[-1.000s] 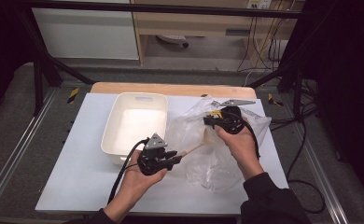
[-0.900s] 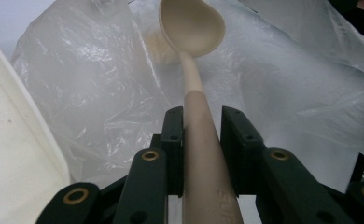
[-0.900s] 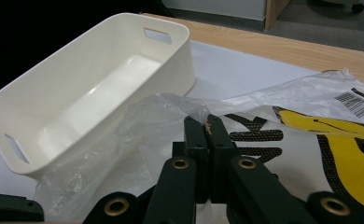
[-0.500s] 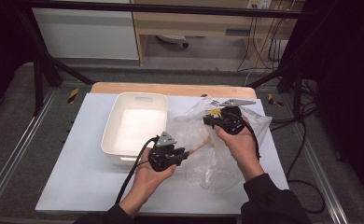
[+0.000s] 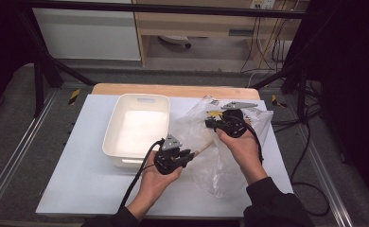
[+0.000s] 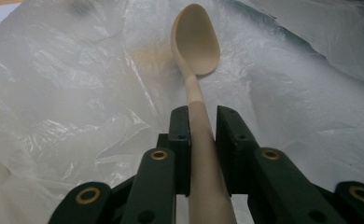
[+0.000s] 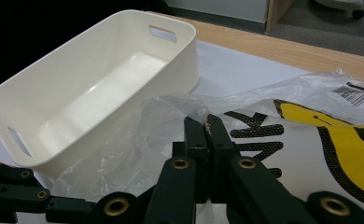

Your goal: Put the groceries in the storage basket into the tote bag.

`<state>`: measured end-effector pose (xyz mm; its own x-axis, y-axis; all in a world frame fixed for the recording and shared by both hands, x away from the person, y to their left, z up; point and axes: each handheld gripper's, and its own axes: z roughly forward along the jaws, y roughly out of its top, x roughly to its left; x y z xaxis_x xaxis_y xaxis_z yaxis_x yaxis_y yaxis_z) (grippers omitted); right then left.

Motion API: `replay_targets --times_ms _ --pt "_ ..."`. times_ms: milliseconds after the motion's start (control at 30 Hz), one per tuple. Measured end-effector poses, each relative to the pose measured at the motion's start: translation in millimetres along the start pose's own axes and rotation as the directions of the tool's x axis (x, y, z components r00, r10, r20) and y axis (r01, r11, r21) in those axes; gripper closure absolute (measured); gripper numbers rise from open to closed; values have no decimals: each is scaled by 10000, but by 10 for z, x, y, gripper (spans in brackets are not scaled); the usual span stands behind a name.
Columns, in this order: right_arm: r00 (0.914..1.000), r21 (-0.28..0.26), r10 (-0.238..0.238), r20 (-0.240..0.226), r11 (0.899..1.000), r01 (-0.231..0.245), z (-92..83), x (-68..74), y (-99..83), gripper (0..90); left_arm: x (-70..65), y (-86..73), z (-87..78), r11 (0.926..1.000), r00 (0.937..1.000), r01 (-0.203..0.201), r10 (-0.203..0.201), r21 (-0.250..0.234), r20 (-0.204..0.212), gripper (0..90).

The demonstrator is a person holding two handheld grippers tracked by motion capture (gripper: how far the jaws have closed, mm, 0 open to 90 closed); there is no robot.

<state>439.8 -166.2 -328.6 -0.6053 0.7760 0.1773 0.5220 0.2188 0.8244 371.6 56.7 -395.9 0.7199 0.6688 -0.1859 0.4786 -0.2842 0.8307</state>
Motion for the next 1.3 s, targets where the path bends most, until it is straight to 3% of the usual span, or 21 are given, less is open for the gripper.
replay_targets --times_ms 200,367,533,833,967,1100,1300 --pt "10000 42 -15 0 10000 15 19 8 -23 900 -76 -137 51 9999 9999 107 -107 -52 42 764" --pt "10000 73 -76 -31 9999 77 20 29 -61 900 -57 -314 173 9984 9990 433 -435 359 59 768" --pt "9999 104 -79 -89 9999 79 11 39 -111 900 -72 -432 267 9964 9995 319 -314 791 -72 769" --pt "10000 99 -42 -86 9999 43 3 23 -153 900 -93 -458 295 9961 9999 23 -10 880 -150 766" --pt "9999 118 12 -103 9999 -11 10 26 -175 900 -85 -457 287 9957 9979 -360 404 851 -505 769" --pt "9999 153 20 -125 9999 -18 27 31 -197 900 -37 -455 282 9962 9977 -269 319 831 -599 796" --pt "9998 158 62 -177 9999 -59 44 34 -210 900 -72 -454 270 9957 9982 -286 331 879 -497 698"
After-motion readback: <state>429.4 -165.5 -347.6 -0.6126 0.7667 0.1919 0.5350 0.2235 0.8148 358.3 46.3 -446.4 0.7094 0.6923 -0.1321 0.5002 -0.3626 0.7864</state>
